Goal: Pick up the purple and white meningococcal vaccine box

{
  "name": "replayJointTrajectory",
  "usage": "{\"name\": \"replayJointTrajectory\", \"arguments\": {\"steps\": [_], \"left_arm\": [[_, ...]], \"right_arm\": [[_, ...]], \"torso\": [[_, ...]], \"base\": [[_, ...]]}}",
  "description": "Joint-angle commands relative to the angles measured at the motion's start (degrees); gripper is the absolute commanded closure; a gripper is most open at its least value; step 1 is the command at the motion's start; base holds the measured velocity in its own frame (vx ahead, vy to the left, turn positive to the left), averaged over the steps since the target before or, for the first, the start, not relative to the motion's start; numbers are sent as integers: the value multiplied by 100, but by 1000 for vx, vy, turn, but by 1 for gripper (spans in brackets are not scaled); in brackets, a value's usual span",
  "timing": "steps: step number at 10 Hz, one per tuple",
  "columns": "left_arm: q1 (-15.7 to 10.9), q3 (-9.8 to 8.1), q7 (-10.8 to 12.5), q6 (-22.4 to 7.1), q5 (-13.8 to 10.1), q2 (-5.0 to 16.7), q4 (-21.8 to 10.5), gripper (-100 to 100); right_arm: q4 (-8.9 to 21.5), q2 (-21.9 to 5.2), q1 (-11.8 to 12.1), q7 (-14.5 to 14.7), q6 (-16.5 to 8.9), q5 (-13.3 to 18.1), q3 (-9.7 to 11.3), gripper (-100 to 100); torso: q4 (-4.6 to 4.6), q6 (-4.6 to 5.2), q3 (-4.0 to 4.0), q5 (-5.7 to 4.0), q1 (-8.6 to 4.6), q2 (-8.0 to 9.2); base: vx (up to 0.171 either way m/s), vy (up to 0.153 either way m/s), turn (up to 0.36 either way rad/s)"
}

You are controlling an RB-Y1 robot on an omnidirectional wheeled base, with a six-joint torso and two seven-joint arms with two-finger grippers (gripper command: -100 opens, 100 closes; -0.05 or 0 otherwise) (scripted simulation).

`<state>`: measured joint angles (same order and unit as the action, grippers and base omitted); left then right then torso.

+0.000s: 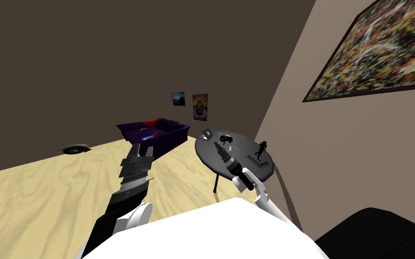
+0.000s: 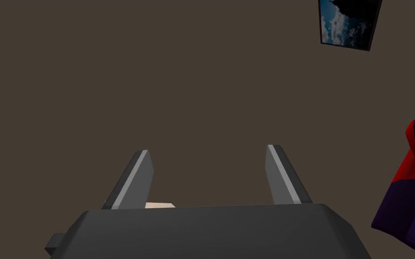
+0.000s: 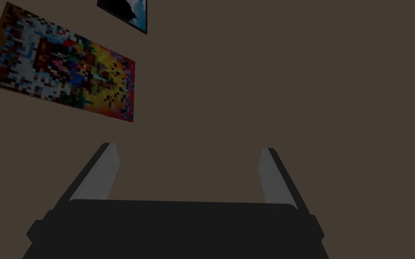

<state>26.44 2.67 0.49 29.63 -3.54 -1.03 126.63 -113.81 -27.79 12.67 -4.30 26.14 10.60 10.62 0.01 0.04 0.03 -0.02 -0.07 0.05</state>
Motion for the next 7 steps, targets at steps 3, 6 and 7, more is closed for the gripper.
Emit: {"name": "replayJointTrajectory", "arguments": {"steps": [3, 6, 7], "left_arm": [[0, 0, 0, 0, 0, 0, 0, 0], [-1, 0, 0, 0, 0, 0, 0, 0], [0, 0, 0, 0, 0, 0, 0, 0]], "right_arm": [[506, -575, -272, 117, 46, 231, 219, -100], [765, -972, -387, 178, 80, 345, 329, -100], [1033, -1173, -495, 241, 116, 460, 444, -100]], "torso": [[0, 0, 0, 0, -1, 0], [-1, -4, -3, 0, 1, -6], [-1, 2, -3, 0, 1, -6]], "base": [[-24, -3, 167], [-13, 0, 150], [-7, 7, 200]]}}
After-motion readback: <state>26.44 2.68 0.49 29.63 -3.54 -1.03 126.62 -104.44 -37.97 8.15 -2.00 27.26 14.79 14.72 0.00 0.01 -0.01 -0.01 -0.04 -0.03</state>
